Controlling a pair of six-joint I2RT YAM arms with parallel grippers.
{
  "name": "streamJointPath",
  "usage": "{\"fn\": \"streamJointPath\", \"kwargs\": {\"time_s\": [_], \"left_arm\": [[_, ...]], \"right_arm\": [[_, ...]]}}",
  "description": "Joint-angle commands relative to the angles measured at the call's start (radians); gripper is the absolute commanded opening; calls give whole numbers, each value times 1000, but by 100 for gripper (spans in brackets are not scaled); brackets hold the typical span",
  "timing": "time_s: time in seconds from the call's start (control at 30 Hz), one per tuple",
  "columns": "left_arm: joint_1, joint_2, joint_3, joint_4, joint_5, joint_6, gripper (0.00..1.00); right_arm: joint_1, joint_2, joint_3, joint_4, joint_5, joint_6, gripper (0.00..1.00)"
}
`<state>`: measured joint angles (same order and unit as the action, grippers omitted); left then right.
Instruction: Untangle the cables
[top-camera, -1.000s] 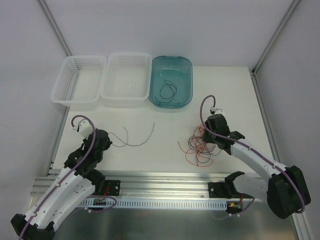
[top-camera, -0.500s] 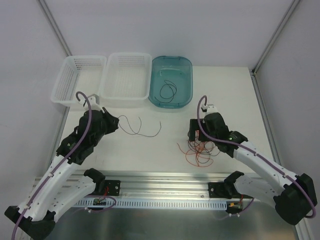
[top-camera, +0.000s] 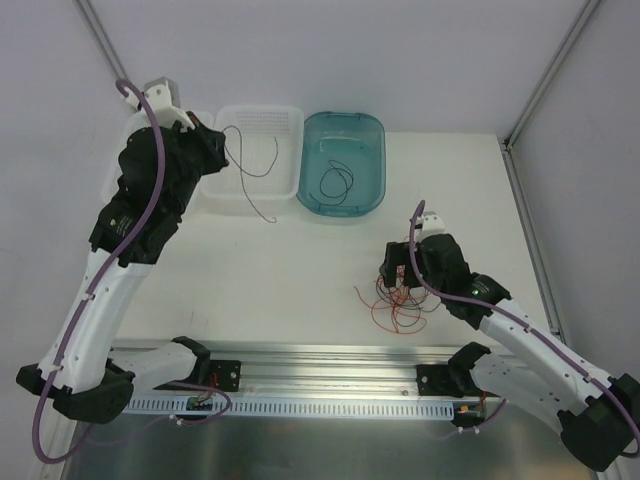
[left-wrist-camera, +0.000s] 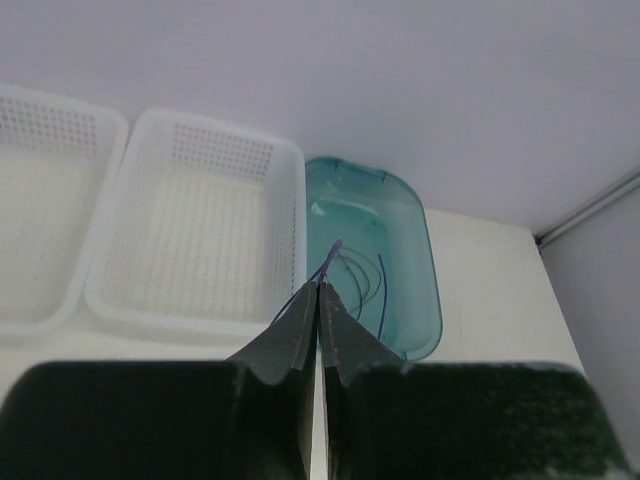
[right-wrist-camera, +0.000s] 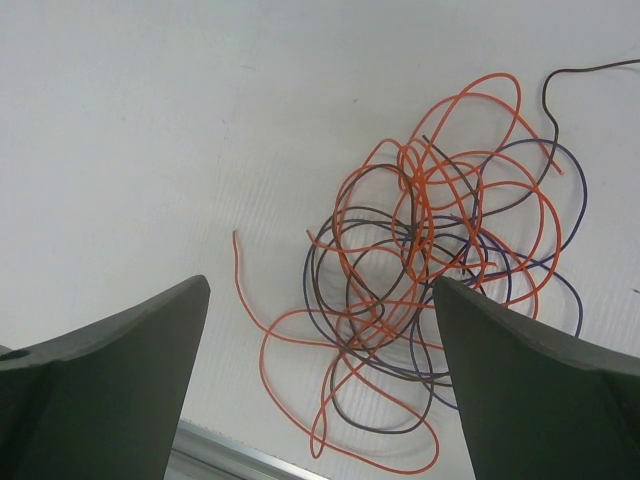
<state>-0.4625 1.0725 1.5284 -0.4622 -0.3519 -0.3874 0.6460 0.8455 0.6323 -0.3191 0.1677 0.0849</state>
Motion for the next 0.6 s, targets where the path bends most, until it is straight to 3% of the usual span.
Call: {"fn": "streamJointPath", "kwargs": {"time_s": [0.0, 0.23, 0.57], "left_arm": [[19, 79, 159, 62, -41, 114, 0], [110, 270, 302, 169, -62, 231, 0], [243, 584, 243, 252, -30, 249, 0]], "right_arm": [[9, -34, -19, 9, -5, -8, 99], [9, -62, -13, -8, 7, -14, 100], [9, -80, -9, -55, 32, -27, 100]]}}
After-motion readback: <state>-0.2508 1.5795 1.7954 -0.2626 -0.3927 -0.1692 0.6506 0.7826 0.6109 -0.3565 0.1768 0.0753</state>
